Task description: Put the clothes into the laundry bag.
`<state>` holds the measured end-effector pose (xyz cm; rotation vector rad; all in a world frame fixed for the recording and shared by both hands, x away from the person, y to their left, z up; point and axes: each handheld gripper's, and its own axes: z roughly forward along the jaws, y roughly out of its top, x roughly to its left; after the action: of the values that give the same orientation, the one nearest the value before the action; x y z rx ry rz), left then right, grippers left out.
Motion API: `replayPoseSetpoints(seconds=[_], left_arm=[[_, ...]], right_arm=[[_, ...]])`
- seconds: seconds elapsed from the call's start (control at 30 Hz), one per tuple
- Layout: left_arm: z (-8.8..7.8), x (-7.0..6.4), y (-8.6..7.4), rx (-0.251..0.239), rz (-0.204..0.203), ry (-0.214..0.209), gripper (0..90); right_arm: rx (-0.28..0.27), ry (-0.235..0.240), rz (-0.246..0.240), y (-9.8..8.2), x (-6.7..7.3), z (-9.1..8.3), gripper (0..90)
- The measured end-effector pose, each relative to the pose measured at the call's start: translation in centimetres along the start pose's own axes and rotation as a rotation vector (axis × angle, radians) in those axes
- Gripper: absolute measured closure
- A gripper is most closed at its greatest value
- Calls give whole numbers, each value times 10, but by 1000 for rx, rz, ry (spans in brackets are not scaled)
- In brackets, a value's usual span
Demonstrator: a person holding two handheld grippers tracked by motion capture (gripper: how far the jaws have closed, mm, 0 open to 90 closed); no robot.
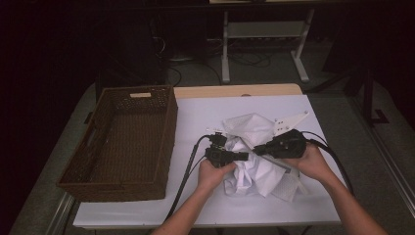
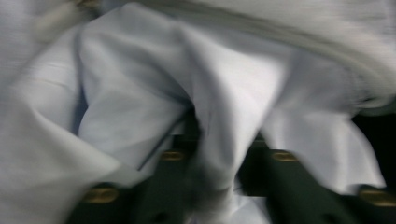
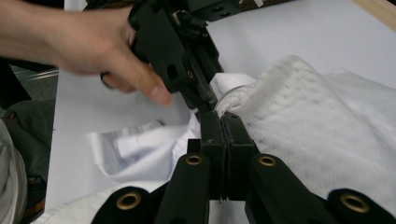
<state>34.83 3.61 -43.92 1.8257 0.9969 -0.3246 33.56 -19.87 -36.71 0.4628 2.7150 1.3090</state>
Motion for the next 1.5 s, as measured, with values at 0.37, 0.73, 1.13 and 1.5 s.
replayPoseSetpoints(seconds=[0.37,0.73,1.13,1.5], left_arm=[[-41,-55,-18,-47,106,-59,844],[-2,-13,-5,-76,-26,-10,834],[-33,-17,-6,25,22,-53,545],[8,-8,-14,182,-45,-230,620]], right_arm=[[-94,126,-77,19,20,-6,885],[-31,114,-58,7,18,-7,886],[-28,50,-36,5,6,-12,886],[-37,62,-20,8,3,-3,886]])
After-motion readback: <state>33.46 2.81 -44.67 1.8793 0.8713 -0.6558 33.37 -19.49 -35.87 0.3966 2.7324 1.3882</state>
